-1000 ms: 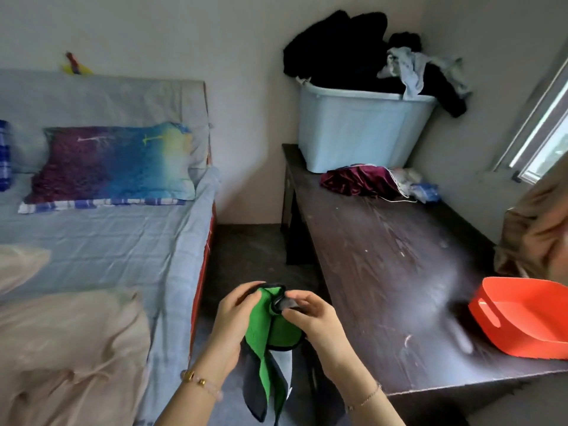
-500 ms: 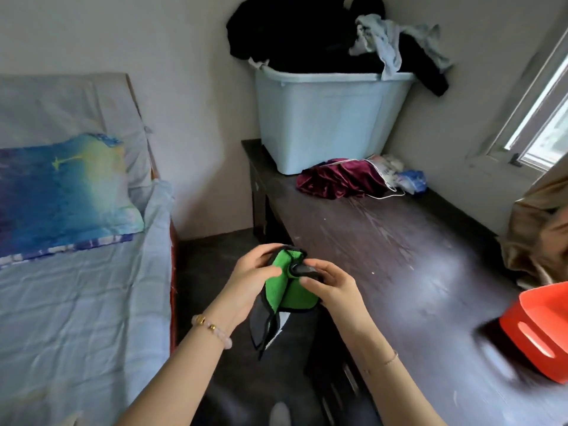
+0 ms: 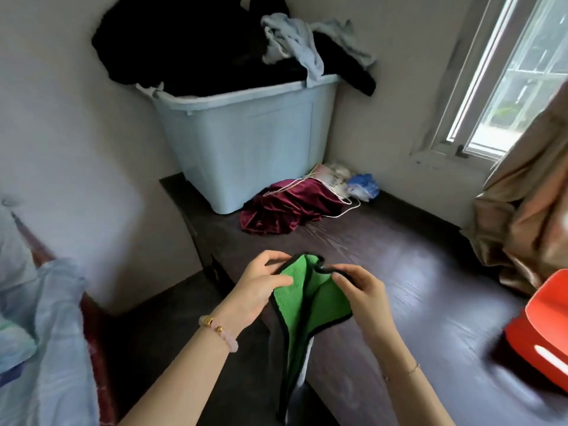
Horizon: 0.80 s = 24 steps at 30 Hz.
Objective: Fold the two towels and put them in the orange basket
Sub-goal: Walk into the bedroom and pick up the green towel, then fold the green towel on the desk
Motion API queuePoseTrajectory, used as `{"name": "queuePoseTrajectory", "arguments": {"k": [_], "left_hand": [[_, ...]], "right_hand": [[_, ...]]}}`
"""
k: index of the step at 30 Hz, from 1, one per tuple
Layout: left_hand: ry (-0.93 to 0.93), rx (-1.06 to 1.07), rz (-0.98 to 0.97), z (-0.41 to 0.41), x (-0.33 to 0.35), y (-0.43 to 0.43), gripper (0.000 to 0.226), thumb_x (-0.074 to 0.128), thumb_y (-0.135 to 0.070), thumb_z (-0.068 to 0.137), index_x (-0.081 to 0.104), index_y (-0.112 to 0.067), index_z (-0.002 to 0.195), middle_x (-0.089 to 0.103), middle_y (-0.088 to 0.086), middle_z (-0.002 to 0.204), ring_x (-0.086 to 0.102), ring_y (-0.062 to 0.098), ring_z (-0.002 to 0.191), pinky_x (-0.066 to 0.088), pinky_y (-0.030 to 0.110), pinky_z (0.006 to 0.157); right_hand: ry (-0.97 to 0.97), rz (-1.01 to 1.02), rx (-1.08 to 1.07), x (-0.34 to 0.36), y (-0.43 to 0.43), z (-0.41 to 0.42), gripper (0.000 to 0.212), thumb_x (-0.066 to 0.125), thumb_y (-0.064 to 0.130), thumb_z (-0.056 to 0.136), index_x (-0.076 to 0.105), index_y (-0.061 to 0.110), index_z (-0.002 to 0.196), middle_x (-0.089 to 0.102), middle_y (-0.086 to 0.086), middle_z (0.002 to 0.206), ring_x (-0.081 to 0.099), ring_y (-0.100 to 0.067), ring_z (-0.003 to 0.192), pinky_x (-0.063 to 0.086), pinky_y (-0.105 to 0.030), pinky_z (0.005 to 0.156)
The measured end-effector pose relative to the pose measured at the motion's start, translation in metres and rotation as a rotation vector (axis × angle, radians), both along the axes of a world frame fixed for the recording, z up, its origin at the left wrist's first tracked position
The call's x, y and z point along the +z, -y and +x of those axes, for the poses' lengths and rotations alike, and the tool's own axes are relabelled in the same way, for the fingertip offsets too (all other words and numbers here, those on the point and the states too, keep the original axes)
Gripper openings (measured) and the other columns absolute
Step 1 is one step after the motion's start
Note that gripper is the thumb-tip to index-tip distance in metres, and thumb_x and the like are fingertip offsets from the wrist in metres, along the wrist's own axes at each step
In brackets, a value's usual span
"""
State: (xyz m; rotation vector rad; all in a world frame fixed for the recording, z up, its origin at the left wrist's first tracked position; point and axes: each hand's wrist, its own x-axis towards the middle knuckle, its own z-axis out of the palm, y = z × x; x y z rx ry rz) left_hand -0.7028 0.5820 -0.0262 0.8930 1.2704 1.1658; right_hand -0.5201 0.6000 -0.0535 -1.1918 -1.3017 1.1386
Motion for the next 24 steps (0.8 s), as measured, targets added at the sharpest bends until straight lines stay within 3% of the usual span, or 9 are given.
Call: {"name": "queuePoseTrajectory", "arguments": {"k": [5,10,15,18,21,24], "left_hand": [[-0.092,-0.121,-0.001,-0.003,-0.004,-0.074,0.032,0.058,0.011,0.081,0.058,-0.010,0.104,0.064,0.014,0.111,0.064,0.026,0.102,0.049,0.039,0.094],[-0.185,-0.233,0.028,0.012,-0.010,-0.146,0.026,0.062,0.008,0.080,0.060,-0.013,0.096,0.064,0.013,0.103,0.064,0.021,0.092,0.050,0.026,0.078],[-0.328,-0.341,0.056,0.035,-0.027,-0.226,0.025,0.067,0.005,0.077,0.062,-0.016,0.090,0.063,0.014,0.107,0.059,0.024,0.107,0.049,0.032,0.091],[-0.408,-0.431,0.100,0.055,-0.039,-0.272,0.023,0.065,0.008,0.078,0.060,-0.011,0.090,0.063,0.014,0.103,0.060,0.026,0.105,0.051,0.025,0.078],[-0.500,-0.512,0.133,0.074,-0.054,-0.312,0.021,0.067,0.005,0.078,0.061,-0.012,0.090,0.066,0.013,0.102,0.061,0.024,0.103,0.050,0.029,0.083],[-0.599,-0.614,0.162,0.090,-0.072,-0.350,0.019,0.068,0.000,0.078,0.064,-0.012,0.092,0.065,0.005,0.097,0.060,0.017,0.098,0.046,0.027,0.084]], "right_hand": [[0.189,0.005,-0.235,-0.007,-0.048,0.034,0.008,0.064,0.015,0.087,0.069,0.021,0.084,0.070,0.007,0.082,0.065,-0.011,0.081,0.052,-0.029,0.073],[0.277,-0.037,-0.405,-0.015,-0.080,0.067,0.008,0.065,0.018,0.086,0.072,0.015,0.088,0.071,0.002,0.085,0.066,-0.015,0.085,0.052,-0.034,0.078],[0.368,-0.076,-0.527,-0.024,-0.110,0.098,0.005,0.067,0.022,0.084,0.069,0.026,0.083,0.069,0.011,0.082,0.064,-0.010,0.084,0.049,-0.028,0.076],[0.414,-0.151,-0.621,-0.032,-0.134,0.115,0.002,0.067,0.024,0.084,0.068,0.024,0.085,0.068,0.009,0.083,0.063,-0.011,0.086,0.047,-0.026,0.076],[0.455,-0.215,-0.689,-0.043,-0.158,0.128,0.008,0.067,0.024,0.083,0.071,0.021,0.089,0.069,0.007,0.086,0.064,-0.013,0.091,0.049,-0.030,0.082],[0.515,-0.292,-0.736,-0.054,-0.182,0.137,0.012,0.067,0.022,0.084,0.071,0.017,0.094,0.069,0.005,0.089,0.063,-0.013,0.093,0.044,-0.026,0.077]]}}
